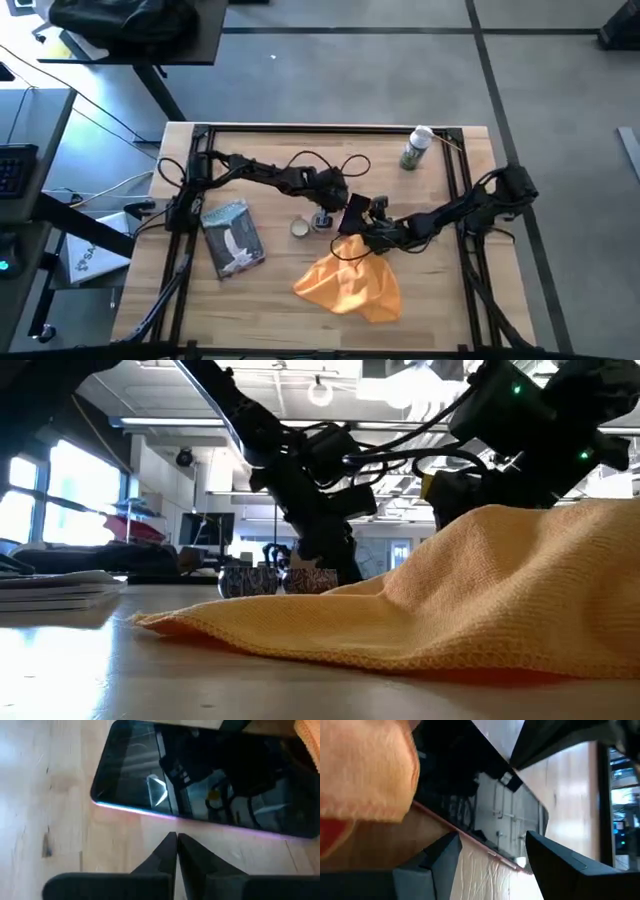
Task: Apply microfiber cloth
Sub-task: Spray the cellphone
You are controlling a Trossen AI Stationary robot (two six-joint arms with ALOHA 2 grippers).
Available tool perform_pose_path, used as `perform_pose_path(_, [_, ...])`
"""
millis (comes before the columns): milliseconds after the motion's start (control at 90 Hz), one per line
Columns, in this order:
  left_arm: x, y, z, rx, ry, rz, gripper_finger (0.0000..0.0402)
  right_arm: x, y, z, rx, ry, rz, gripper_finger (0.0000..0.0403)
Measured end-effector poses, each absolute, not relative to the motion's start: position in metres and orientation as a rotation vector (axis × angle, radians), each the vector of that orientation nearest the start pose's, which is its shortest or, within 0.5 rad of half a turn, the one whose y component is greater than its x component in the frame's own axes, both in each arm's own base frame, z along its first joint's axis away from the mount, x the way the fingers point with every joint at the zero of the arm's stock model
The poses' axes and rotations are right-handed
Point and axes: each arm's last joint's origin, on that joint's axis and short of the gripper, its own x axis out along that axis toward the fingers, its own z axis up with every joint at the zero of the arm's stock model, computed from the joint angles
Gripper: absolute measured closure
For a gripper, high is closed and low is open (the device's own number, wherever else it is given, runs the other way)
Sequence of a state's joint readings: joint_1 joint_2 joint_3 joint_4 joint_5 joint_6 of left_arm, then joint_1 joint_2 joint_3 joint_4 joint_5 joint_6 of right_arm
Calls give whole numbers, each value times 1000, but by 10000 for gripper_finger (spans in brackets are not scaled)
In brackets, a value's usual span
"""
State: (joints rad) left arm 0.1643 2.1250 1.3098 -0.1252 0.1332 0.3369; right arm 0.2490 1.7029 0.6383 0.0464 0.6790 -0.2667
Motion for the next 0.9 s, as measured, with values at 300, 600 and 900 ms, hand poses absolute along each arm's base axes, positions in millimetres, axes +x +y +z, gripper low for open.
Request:
perform_pose_path(300, [422, 66, 113, 170, 923, -127, 402, 283, 51, 118, -764, 890, -348, 199])
perform_pose_path(600, [422, 66, 113, 171, 914, -127, 402, 289, 43, 119, -711, 887, -315, 200])
perform_pose_path(900, [425, 64, 113, 159, 884, -127, 402, 293, 28, 119, -664, 897, -299, 272])
